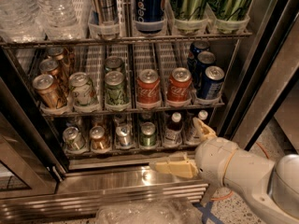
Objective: Pick pepsi can from middle shelf of fridge
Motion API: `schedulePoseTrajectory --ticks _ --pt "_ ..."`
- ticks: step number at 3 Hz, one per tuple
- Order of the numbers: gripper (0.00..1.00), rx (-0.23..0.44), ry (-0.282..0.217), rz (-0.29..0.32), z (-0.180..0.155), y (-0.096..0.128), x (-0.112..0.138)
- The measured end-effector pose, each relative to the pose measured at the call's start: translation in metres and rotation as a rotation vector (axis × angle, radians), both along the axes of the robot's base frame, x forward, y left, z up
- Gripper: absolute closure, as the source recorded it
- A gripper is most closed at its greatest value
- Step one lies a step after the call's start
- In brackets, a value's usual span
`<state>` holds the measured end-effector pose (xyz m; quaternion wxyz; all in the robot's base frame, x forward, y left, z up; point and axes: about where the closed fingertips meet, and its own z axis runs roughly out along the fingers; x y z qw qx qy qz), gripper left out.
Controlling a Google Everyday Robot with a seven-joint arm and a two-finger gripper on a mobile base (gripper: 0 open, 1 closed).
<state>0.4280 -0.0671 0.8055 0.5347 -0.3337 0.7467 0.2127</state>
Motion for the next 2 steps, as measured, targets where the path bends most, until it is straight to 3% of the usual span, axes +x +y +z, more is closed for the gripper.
schedulePoseTrajectory --ticks 1,2 --pt "0.00 0.127 -0.025 -0.185 -0.016 -0.034 0.018" --pt "0.00 0.144 -0.047 -0.254 -0.023 -0.051 0.020"
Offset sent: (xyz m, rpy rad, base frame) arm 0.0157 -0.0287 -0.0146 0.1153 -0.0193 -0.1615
